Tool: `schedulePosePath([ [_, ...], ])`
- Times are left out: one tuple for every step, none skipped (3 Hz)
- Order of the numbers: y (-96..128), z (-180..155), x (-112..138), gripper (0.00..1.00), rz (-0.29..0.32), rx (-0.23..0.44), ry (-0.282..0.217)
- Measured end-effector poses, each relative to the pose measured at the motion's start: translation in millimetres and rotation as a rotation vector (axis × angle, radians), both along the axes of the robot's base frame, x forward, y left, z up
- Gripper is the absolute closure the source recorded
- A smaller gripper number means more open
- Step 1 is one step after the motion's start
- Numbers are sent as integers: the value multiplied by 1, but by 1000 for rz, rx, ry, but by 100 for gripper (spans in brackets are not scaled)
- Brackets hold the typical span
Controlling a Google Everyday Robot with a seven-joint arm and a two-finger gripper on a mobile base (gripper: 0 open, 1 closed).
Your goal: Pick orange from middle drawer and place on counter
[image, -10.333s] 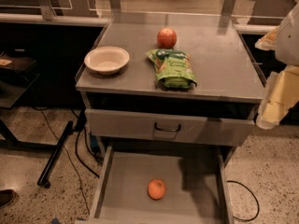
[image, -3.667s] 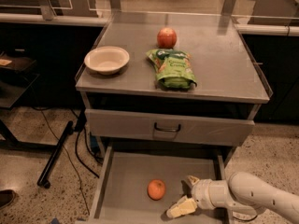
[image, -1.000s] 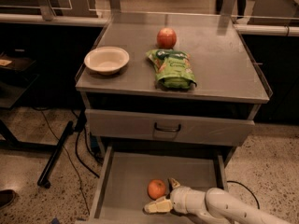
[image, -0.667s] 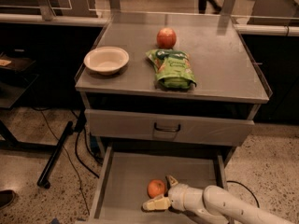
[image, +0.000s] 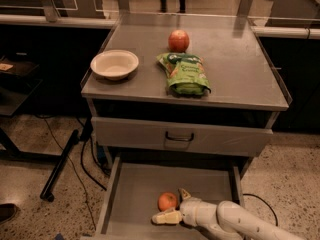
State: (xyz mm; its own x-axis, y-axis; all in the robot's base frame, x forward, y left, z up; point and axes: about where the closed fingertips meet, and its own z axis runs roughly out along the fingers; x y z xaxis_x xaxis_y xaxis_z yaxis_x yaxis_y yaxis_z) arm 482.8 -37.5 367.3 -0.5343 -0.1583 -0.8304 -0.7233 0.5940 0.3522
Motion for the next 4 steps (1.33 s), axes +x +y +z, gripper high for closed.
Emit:
schedulePosePath([
  [0, 0, 0, 24, -2, 1, 1],
  [0, 0, 0, 47, -1, 1, 1],
  [0, 0, 0, 70, -1, 1, 1],
  [0, 0, 0, 94, -1, 1, 1],
])
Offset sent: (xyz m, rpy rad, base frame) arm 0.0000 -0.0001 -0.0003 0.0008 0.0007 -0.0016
